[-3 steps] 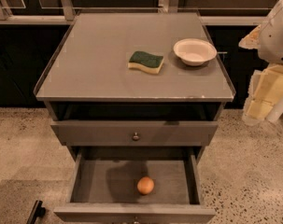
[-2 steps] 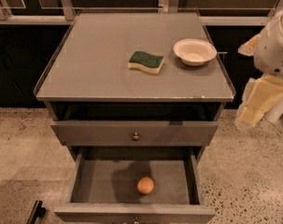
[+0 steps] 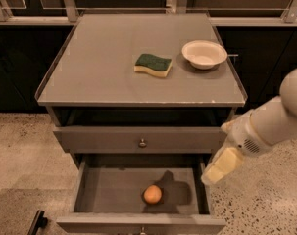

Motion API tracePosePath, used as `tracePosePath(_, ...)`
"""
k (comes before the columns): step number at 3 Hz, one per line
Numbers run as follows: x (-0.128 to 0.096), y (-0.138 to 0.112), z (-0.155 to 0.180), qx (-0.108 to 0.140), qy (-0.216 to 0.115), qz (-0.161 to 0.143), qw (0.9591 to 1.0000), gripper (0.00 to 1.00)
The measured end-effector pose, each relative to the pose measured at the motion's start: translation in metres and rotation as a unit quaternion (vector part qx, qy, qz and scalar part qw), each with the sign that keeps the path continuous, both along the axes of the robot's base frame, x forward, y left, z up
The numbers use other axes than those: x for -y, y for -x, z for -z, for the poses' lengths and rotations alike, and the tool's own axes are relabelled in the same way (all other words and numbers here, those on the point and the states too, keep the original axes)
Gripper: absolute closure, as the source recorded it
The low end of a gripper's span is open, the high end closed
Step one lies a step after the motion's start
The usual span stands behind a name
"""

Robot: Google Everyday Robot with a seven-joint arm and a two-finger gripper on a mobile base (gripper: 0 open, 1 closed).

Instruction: Pick orange from middle drawer and place on counter

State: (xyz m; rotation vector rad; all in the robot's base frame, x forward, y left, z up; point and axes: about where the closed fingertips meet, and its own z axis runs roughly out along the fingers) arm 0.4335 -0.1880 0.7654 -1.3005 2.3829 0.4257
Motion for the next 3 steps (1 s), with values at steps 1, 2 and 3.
tracePosePath(1,-0.018,-0.006,0.078,-0.034,-0.069,0.062,0.9950,0.00)
tracePosePath(2,-0.016,-0.025,0.084,-0.009,-0.075,0.080,0.9939,0.00)
tracePosePath(3,-0.020,-0.012,0.100,-0.004,-0.088,0.085,0.9924,0.00)
